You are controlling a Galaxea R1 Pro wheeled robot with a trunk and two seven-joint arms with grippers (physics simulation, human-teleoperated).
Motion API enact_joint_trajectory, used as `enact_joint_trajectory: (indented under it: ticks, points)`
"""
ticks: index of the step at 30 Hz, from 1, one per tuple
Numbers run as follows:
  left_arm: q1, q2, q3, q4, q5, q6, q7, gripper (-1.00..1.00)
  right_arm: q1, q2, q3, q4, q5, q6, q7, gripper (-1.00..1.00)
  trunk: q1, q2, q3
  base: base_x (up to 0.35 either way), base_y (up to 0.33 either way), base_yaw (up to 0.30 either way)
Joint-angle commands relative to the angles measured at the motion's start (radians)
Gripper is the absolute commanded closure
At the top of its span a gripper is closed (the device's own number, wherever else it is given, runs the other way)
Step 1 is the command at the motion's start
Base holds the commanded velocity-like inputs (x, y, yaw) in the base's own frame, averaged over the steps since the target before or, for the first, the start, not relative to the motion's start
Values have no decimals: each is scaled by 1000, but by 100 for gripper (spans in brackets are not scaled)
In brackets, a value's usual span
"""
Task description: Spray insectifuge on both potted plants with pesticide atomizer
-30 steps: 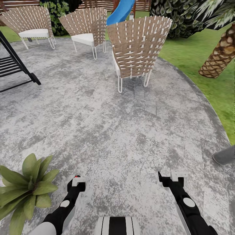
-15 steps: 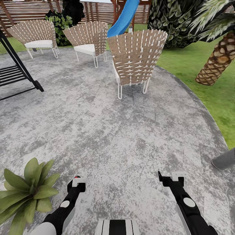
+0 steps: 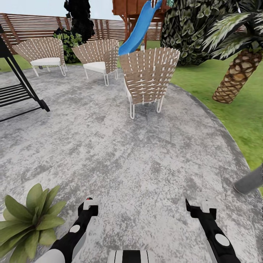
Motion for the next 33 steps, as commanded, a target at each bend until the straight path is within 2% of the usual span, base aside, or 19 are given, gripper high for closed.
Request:
enact_joint_trajectory:
  ticks: [1, 4, 9, 14, 17, 20, 30, 33]
  points:
    - [0, 0, 0, 2, -4, -3, 4, 100, 6, 1, -1, 0, 9, 0, 1, -100, -1, 0, 5, 0, 0, -139]
    - [2, 0, 0, 2, -4, -2, 3, 100, 15, 3, -1, 1, 14, -4, 2, -100, -2, 1, 21, 0, 0, -140]
    - [6, -1, 0, 2, -4, -2, 3, 100, 27, 3, -6, 16, 57, -11, 1, -100, -4, 2, 47, 0, 0, -141]
    - [25, 0, 1, 1, -3, -2, 3, 100, 49, 3, -8, 69, 62, -40, -1, -100, -6, 3, 74, 0, 0, -141]
    - [35, -3, 1, 0, -3, -2, 3, 100, 61, 1, -9, 166, 64, -123, 0, -100, -8, 4, 90, 0, 0, -141]
    - [37, -2, 1, -2, -2, -2, 4, 100, 64, -1, -10, 212, 64, -159, 0, -100, -9, 4, 106, 0, 0, -141]
    - [38, -2, 1, 0, -2, -2, 4, 100, 67, -2, -11, 251, 64, -177, -3, -100, -14, 7, 159, 0, 0, -135]
    - [38, -2, 1, 0, -2, -2, 4, 100, 68, -1, -11, 281, 63, -178, -5, -100, -25, 28, 171, 0, 0, -113]
